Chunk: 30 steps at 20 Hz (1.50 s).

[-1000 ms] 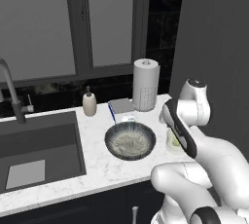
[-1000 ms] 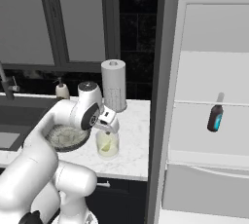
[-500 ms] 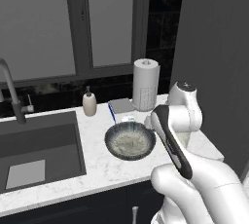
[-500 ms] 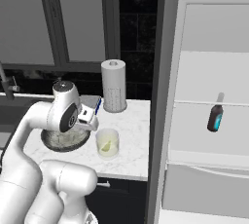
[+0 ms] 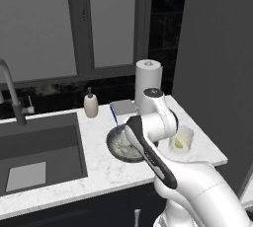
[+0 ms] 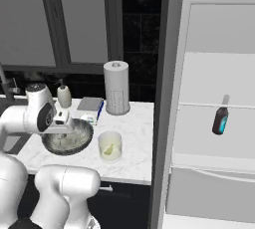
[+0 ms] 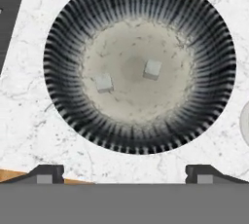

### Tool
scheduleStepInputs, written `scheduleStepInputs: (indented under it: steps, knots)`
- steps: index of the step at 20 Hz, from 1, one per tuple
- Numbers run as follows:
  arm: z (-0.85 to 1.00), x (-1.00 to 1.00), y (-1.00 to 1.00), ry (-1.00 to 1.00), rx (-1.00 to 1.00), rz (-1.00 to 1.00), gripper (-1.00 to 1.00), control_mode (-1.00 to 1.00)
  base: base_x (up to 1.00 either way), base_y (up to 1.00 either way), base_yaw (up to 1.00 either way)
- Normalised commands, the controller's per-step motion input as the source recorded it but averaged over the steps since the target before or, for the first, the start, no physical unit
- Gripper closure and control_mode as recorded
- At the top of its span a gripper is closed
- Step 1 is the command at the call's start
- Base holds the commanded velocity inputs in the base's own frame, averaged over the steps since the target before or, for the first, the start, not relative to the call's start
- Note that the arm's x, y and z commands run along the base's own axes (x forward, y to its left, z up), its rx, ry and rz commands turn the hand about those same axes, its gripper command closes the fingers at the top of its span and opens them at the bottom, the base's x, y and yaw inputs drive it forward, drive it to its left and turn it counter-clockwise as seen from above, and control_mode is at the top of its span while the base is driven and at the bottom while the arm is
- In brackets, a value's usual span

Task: Grab a lemon wedge from the fridge and one ice cube from the ice bowl, and put them in the glass of lemonade.

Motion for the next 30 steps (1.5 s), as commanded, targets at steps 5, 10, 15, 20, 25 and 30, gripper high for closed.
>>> scheduleStepInputs:
  steps: [5,10,15,20,25,30]
  knots:
    - [-0.18,0.35,0.02,0.14,-0.05,0.0,-1.0,-1.0,0.0,0.0,0.0]
    - [-0.08,0.38,0.0,0.22,-0.08,0.0,-1.0,-1.0,0.0,0.0,0.0]
    - [-0.3,0.15,0.0,0.08,0.0,0.0,-1.0,-1.0,0.0,0.0,0.0]
    - [-0.32,0.0,-0.01,-0.01,0.05,0.0,-1.0,-1.0,0.0,0.0,0.0]
    - [-0.28,0.03,-0.07,-0.04,0.05,-0.01,-1.0,-1.0,0.0,0.0,0.0]
    - [-0.04,0.1,-0.14,-0.01,0.01,-0.03,-1.0,-1.0,0.0,0.0,0.0]
